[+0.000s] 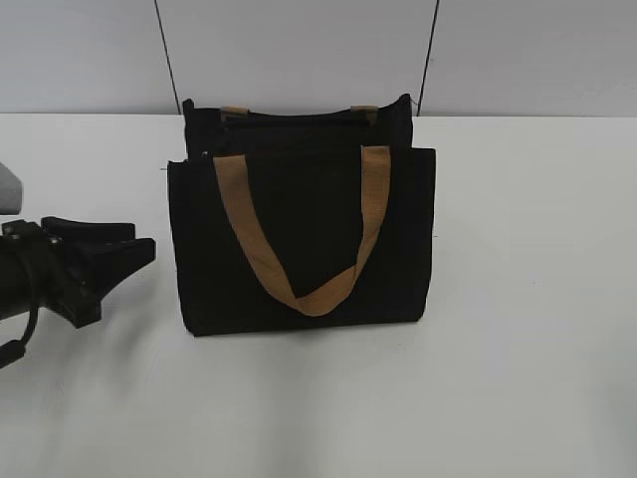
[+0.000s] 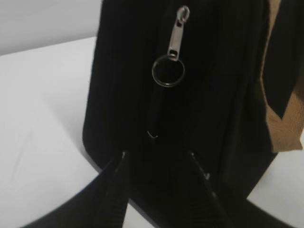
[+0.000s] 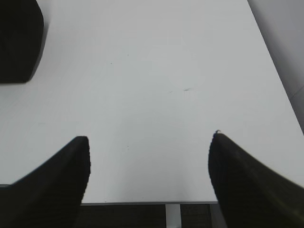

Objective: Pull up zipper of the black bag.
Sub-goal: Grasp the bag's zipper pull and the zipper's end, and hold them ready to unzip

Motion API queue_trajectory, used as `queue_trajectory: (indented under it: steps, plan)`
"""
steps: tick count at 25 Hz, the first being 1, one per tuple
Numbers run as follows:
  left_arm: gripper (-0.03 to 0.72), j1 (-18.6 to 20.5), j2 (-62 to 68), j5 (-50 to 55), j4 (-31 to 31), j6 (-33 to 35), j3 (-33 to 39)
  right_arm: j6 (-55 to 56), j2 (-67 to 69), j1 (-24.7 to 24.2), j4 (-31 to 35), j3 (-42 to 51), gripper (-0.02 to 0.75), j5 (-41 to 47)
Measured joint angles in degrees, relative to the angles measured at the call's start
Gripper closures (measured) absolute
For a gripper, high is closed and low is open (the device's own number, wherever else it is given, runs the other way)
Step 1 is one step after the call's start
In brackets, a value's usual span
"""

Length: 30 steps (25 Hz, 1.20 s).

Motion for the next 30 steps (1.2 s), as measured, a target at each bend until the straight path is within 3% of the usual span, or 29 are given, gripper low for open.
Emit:
queue_trajectory:
  steps: [6,13,25,30]
  plan:
    - [0.298,0.06,10.00,-0.50,7.95,0.04,-10.82,0.00,0.00,0.00,0.00,0.00,0.149,0.00]
    - [0.285,0.06,17.15,-0.23,15.73,-1.66,-20.86,0.00,0.00,0.00,0.00,0.00,0.149,0.00]
    - [0.302,-1.82,22.75,-4.72,18.98,-5.75,-26.01,0.00,0.00,0.00,0.00,0.00,0.149,0.00]
    - [0.316,-2.84,22.75,-4.72,16.48,-5.75,-26.07,0.00,0.00,0.00,0.00,0.00,0.149,0.00]
